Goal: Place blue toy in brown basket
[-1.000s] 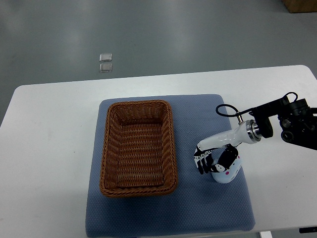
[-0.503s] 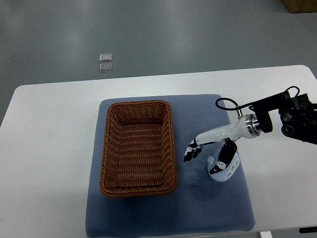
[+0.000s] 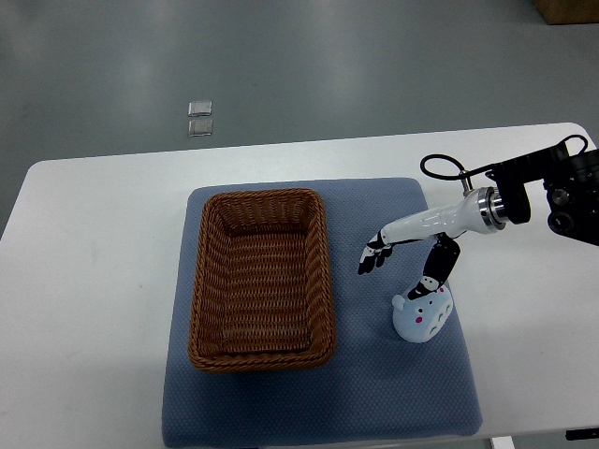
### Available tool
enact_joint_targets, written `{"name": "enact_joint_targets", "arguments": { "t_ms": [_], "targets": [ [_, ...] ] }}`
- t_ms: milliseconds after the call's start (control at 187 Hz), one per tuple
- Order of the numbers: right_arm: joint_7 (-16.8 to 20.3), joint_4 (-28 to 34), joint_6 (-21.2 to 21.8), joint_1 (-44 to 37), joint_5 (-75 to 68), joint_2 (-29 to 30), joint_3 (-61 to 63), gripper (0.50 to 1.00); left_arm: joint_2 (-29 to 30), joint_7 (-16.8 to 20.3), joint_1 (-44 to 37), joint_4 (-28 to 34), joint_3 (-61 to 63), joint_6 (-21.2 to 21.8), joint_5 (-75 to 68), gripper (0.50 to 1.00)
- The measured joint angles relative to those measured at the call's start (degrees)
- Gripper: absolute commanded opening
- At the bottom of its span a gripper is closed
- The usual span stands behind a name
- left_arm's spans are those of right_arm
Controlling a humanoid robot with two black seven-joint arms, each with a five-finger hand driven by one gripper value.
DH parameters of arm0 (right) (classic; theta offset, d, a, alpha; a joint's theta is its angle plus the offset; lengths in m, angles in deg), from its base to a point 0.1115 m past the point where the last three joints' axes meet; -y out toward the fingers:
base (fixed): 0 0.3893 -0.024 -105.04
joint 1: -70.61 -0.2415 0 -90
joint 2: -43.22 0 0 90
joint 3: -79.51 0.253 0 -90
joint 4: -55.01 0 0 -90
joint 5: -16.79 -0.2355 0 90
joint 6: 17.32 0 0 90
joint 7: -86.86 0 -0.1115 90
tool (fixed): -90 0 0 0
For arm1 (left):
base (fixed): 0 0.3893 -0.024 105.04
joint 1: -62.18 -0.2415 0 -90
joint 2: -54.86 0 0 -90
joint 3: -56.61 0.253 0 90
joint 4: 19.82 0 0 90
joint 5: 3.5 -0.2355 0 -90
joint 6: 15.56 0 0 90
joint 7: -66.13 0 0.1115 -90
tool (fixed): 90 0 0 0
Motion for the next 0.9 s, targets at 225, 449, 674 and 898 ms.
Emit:
{"name": "enact_joint_targets", "arguments": {
  "t_ms": [225,449,674,898],
  "targets": [
    [-0.7,2.1,3.9,-1.2,-0.4,-4.3,0.0,0.787,0.0,0.0,0.0,0.0,0.0,0.0,0.0,1.000],
    [-2.2,2.7,4.3,0.8,-2.2,-7.1,0.1,0.787,0.0,0.0,0.0,0.0,0.0,0.0,0.0,1.000],
    [-2.4,2.7,1.9,4.3,-3.7,-6.4,0.0,0.787,0.0,0.0,0.0,0.0,0.0,0.0,0.0,1.000],
    [-2.4,2.5,-0.7,7.0,-3.9,-4.4,0.0,0.787,0.0,0.0,0.0,0.0,0.0,0.0,0.0,1.000]
  ]
}}
